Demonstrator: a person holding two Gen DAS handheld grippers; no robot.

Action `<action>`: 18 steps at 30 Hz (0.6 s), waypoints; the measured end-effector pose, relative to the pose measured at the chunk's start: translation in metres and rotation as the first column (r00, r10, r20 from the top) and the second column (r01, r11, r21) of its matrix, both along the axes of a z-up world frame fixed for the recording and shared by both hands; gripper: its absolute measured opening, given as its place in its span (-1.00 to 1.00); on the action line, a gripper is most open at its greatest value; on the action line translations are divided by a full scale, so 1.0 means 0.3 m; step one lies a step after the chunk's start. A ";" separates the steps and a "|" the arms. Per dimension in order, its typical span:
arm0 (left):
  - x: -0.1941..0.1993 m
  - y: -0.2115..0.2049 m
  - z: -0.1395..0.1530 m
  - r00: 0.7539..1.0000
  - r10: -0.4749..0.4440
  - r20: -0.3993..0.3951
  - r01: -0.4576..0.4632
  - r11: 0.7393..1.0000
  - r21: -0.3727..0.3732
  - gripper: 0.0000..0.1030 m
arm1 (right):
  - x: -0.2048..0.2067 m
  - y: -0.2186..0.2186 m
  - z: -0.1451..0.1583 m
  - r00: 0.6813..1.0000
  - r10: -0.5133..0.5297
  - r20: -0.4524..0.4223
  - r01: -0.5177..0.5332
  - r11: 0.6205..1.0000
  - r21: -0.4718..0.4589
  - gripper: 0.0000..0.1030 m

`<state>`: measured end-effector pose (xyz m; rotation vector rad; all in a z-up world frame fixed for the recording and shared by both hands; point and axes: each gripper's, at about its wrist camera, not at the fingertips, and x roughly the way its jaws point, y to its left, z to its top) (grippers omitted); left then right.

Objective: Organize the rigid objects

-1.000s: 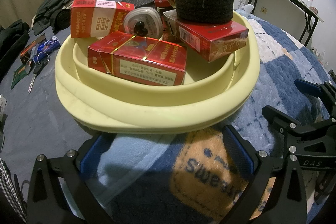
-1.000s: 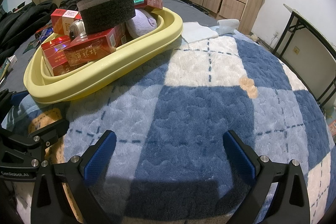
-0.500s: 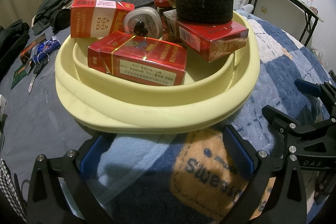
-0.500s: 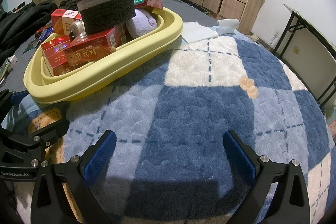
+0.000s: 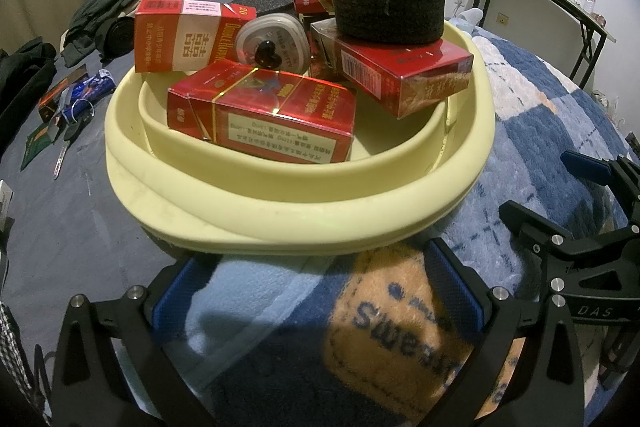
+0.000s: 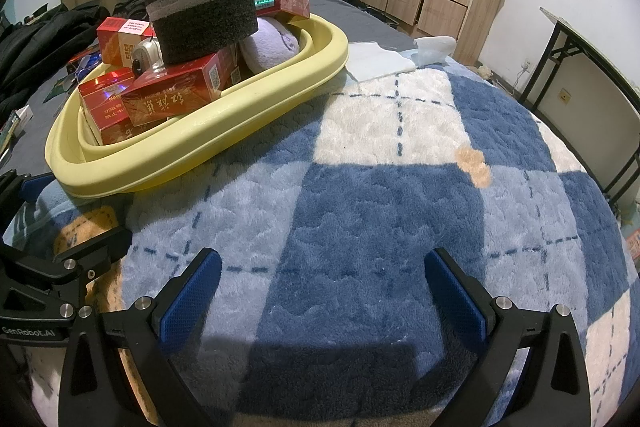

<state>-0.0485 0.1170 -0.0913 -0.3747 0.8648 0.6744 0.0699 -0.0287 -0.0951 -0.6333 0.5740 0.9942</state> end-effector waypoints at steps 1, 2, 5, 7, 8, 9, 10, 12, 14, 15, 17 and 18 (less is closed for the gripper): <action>-0.002 0.001 0.001 1.000 0.000 0.000 0.000 1.000 0.000 1.00 | 0.000 0.000 0.000 1.000 0.000 0.000 0.000 1.000 0.000 0.99; 0.000 0.000 0.000 1.000 0.000 0.000 0.000 1.000 0.000 1.00 | -0.001 0.001 0.000 1.000 0.000 0.000 0.000 1.000 0.000 0.99; 0.001 0.001 0.000 1.000 0.000 0.000 0.000 1.000 0.000 1.00 | 0.000 0.000 0.000 1.000 0.000 0.003 0.000 1.000 -0.001 0.99; -0.001 0.000 0.000 1.000 0.000 0.000 0.000 1.000 0.000 1.00 | 0.000 0.000 0.000 1.000 0.000 0.000 0.000 1.000 0.000 0.99; 0.000 0.000 0.000 1.000 0.000 0.001 0.000 1.000 0.000 1.00 | 0.000 0.001 0.000 1.000 0.000 0.000 0.000 1.000 0.000 0.99; 0.000 0.001 0.001 1.000 0.000 0.001 0.000 1.000 -0.001 1.00 | -0.003 0.004 0.000 1.000 0.000 0.003 0.000 1.000 -0.001 0.99; 0.001 0.000 0.000 1.000 0.000 0.000 0.000 1.000 0.000 1.00 | 0.000 0.001 0.000 1.000 0.000 0.003 0.000 1.000 -0.001 0.99; 0.000 0.000 0.000 1.000 0.000 0.001 0.000 1.000 0.000 1.00 | 0.000 0.001 0.000 1.000 0.000 0.001 0.000 1.000 -0.001 0.99; -0.001 0.000 0.000 1.000 0.000 0.000 0.000 1.000 0.000 1.00 | 0.000 0.001 0.000 1.000 0.000 0.002 0.000 1.000 -0.001 0.99; 0.000 0.000 0.000 1.000 0.000 0.000 0.000 1.000 0.000 1.00 | 0.000 0.002 0.000 1.000 0.000 0.002 0.000 1.000 0.000 0.99; -0.001 0.000 0.000 1.000 0.000 0.000 0.000 1.000 0.000 1.00 | 0.000 0.001 0.000 1.000 0.000 0.002 0.000 1.000 0.000 0.99; 0.000 0.000 0.000 1.000 0.000 0.000 0.000 1.000 0.000 1.00 | 0.001 0.001 0.000 1.000 0.000 0.002 0.000 1.000 -0.001 0.99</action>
